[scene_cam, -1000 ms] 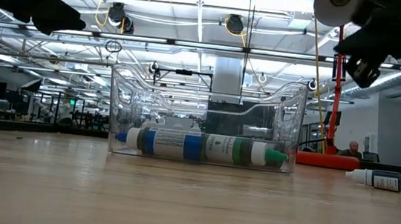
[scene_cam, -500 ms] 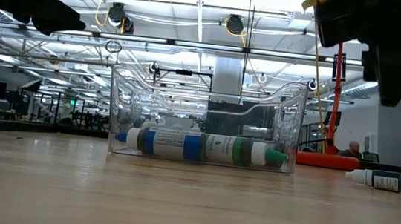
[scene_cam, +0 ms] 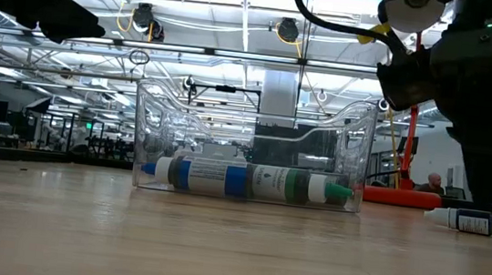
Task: Pick & Place food coloring
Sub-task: Put the small blue food coloring bottle into the transparent bin
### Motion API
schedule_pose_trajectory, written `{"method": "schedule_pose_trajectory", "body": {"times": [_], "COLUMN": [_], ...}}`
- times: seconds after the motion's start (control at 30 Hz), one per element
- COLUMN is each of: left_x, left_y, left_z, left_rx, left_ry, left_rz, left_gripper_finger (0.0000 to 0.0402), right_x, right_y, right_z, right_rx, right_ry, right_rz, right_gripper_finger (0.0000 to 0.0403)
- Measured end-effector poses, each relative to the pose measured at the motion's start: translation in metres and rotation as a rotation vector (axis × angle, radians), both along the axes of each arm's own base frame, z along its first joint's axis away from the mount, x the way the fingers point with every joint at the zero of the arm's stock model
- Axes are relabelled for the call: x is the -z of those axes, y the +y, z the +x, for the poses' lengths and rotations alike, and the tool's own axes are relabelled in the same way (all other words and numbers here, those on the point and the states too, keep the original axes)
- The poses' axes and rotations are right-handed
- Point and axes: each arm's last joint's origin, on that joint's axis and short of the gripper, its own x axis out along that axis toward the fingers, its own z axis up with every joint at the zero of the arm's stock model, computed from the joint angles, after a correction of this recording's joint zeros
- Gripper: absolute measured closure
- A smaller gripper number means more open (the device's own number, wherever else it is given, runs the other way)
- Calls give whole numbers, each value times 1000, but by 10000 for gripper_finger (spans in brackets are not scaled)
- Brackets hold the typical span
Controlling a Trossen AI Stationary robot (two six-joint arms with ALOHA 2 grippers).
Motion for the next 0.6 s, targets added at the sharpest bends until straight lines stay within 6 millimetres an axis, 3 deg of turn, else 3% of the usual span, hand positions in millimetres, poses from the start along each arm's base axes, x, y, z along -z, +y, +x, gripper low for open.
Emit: {"method": "schedule_pose_trajectory", "body": {"times": [0.4,0.6], "left_x": [0,0], "left_y": [0,0], "left_z": [0,0], "left_rx": [0,0], "left_ry": [-1,-1], "left_rz": [-1,-1], "left_gripper_finger": [206,206], "right_x": [-14,11], "right_y": [-10,-9], "right_z": [-12,-18], "right_rx": [-5,-50], "right_ry": [17,-48], "right_rz": [-89,-75], "right_gripper_finger": [242,237]}}
